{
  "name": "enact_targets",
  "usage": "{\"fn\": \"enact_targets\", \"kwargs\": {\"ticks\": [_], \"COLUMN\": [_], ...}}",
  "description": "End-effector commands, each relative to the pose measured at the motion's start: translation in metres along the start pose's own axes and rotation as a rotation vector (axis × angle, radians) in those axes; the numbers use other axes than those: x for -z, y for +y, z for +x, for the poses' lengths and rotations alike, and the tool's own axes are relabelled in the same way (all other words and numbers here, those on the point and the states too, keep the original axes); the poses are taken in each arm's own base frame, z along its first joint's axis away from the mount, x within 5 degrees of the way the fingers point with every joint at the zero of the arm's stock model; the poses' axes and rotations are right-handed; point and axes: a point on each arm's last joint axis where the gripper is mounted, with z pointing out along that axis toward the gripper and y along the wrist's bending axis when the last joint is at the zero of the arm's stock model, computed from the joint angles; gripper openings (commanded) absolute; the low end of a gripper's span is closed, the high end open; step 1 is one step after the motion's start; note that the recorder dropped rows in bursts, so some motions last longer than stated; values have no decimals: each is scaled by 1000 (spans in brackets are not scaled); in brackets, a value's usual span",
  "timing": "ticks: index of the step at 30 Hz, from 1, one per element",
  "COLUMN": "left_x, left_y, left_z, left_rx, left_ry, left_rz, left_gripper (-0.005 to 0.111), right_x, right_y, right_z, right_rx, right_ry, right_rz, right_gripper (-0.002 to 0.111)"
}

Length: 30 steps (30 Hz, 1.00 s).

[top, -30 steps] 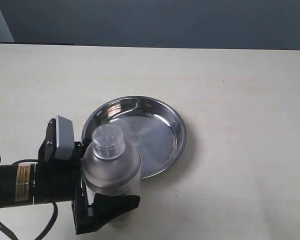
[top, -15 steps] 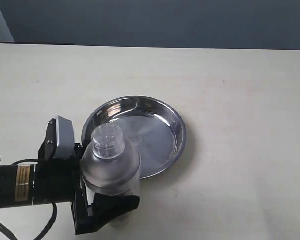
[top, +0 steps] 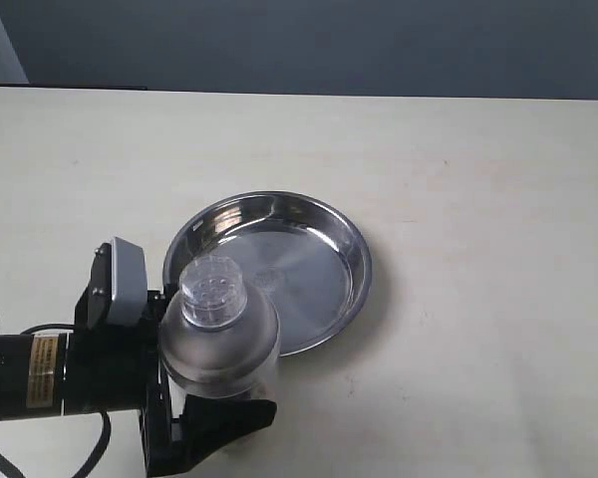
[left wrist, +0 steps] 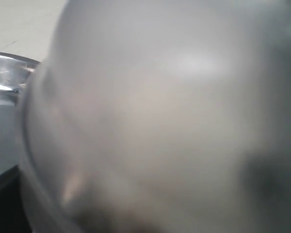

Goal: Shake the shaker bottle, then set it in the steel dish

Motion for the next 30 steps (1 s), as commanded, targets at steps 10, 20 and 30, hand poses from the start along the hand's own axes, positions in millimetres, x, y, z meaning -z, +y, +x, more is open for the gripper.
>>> {"fn": "enact_targets", "kwargs": {"ticks": [10,20,30], "left_x": [-2,-4,-4], "left_y": [1,6,2], "left_z": [11,14,16], "left_rx": [43,58,40], "left_ry": [29,31,47], "left_rz": [10,-35,14], "left_gripper": [106,102,40], "right_x": [0,0,0], "right_y": [0,0,0], "right_z": [-1,0,0], "right_rx": [1,1,1], "right_ry": [-9,-6,-6], "right_rz": [-1,-1,-1], "right_gripper": [-1,-1,-1]}}
